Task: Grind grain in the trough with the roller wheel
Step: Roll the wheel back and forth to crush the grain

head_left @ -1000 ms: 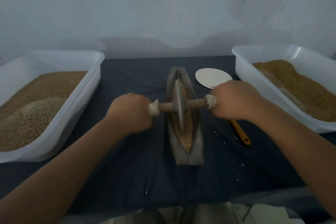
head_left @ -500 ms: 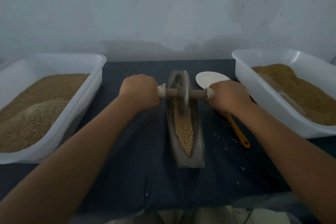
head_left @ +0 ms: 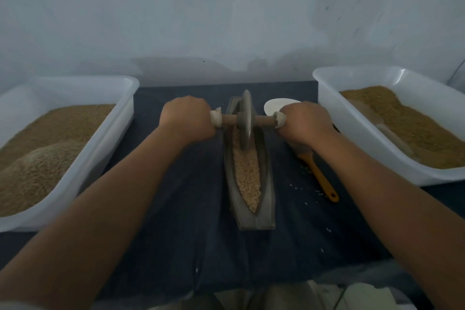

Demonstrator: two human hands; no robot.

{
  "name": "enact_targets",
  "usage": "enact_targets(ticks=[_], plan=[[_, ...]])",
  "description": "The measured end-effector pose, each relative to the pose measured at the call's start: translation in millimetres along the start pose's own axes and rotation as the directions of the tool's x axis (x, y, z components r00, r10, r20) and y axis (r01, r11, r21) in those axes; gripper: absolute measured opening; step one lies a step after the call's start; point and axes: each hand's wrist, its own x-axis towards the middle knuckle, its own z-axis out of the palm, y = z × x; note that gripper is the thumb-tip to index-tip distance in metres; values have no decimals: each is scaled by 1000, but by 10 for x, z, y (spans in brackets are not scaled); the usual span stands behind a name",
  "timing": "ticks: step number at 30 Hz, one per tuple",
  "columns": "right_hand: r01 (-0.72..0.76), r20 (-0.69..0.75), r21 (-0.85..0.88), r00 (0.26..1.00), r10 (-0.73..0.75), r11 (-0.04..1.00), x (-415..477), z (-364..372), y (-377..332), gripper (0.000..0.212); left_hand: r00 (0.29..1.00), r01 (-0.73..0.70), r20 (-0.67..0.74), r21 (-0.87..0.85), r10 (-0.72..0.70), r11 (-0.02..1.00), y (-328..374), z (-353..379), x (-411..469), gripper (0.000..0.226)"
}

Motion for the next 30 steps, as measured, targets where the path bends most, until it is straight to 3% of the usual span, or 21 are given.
enact_targets(ticks=[5,10,12,16,19,22,26,28,30], plan=[[119,33,20,992,-119,993,-482,-63,106,33,998,-63,30,-13,63,998,-67,77,-554,28],[201,102,37,974,-203,979,-830,-75,201,39,965,-161,-195,95,177,982,-130,165,-992,36],[148,95,22,984,-149,989,-636,-28,143,34,990,-113,-86,29,115,993,-100,170,-718,30],[52,-99,13,994,-51,999,-100,2,11,26,999,12,32,-43,-11,999,-58,78,-42,27],[33,22,-11,999,-33,999,17,-83,-1,26,1000,8,25,-58,-7,998,-30,65,-85,27],[112,75,13,991,-113,994,-381,-121,90,26,996,-57,62,-61,60,997,-92,108,-503,28],[226,70,61,971,-230,972,-928,-214,185,34,983,-164,-89,-57,158,985,-178,176,-1064,36],[210,116,39,970,-213,977,-850,-195,167,35,986,-145,-94,-59,139,988,-172,203,-976,38],[171,69,-20,983,-169,985,-593,-131,93,29,997,-72,-29,-73,70,995,-135,240,-673,35]])
